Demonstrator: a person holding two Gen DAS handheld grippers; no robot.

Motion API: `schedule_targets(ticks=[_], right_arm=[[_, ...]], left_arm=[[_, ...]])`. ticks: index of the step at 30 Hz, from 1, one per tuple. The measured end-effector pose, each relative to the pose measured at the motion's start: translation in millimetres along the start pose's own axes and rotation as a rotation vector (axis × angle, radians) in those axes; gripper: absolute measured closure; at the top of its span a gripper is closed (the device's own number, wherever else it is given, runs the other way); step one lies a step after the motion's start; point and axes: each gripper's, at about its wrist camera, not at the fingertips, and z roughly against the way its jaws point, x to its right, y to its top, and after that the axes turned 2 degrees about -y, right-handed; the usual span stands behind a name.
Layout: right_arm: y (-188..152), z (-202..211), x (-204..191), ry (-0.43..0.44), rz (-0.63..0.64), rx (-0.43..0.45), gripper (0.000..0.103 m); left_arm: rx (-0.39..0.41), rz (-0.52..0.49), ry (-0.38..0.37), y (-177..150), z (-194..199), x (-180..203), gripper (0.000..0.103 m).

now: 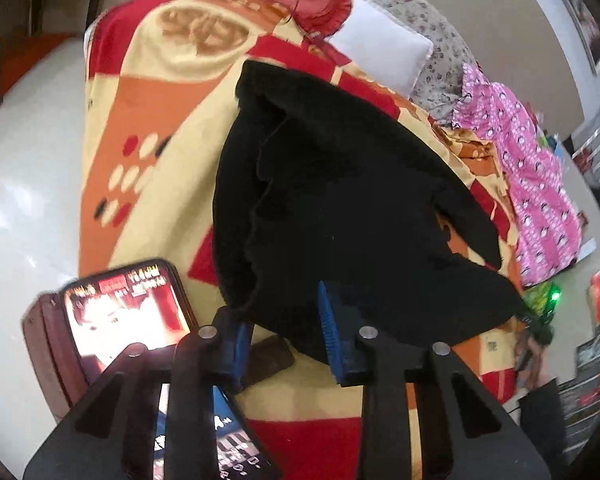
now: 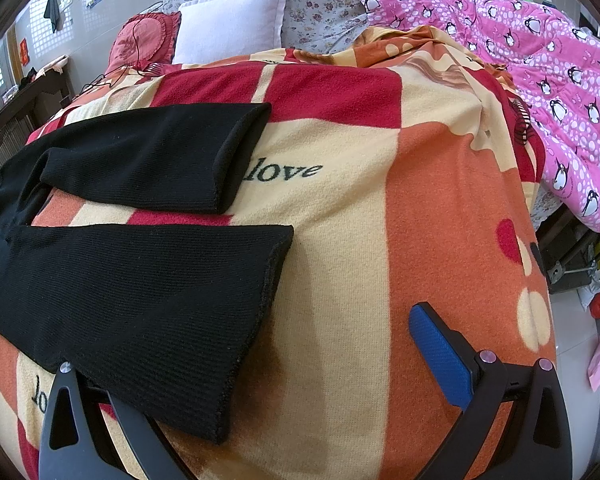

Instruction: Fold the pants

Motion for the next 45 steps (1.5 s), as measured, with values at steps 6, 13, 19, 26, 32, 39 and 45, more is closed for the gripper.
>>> schedule_targets(ticks=[6,13,19,26,32,39,45], right_arm=[[-1,1,1,-0.010,-0.008,-0.002,0.001],[-13,67,84,0.260,-0.445,0.037,0.017],[-47,65,95,0.547,-0.660,-0.077,0.016],[-47,28,66,0.565,-0.710,-0.199,0.029],[-49,9,59,0.591,-0.735,-0.166,0.065],[-49,26,79,0.463,-0.644,-0.087,0.100],[-65,58,141,0.330,-0.631,-0.044,0.103]], left_arm=[[0.013,-0.012,-0.001,0,3,5,0.076],[0.025,-0.031,0.050,-2,2,7,0.089],[0.022,-0.004,0.042,-2,2,6,0.089],[0.024,0.032,0.021,-2,1,6,0.089],[0.028,0.043,0.025,-3,1,5,0.098],[0.087,0.113,0.005,-28,24,8,0.100],[0.096,0.117,-0.030,-59,39,18,0.101]])
